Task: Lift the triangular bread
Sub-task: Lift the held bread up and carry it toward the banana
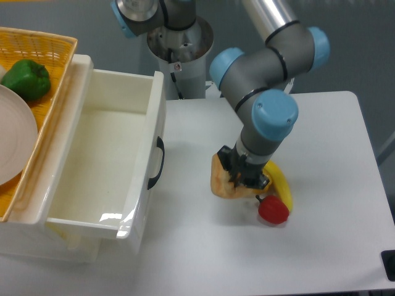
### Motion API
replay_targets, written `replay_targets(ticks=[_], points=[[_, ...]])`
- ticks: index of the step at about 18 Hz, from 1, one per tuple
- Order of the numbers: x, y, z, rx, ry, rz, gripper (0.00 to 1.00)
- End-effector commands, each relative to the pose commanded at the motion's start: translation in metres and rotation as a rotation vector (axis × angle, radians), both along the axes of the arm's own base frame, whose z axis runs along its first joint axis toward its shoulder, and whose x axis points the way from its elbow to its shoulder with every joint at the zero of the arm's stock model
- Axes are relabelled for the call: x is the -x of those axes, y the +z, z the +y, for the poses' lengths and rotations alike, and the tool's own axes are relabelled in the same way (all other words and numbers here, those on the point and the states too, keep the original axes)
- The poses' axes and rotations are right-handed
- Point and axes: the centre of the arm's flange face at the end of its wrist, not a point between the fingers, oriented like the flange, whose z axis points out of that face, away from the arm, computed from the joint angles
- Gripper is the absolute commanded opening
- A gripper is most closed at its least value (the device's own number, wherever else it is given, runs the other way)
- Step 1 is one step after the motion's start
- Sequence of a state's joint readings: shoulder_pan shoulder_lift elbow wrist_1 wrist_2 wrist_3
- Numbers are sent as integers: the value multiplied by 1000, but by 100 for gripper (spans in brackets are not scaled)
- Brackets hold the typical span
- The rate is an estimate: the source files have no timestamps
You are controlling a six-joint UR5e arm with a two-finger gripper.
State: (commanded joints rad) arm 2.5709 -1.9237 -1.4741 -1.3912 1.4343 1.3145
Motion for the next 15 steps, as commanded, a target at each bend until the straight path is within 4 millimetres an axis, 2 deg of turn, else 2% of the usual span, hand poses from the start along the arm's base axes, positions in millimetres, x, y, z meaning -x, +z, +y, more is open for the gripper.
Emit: replay_targets(ticks=[3, 15], points=[[1, 10, -11, -2, -20, -1, 6], [-1, 15, -14, -6, -17, 4, 6]])
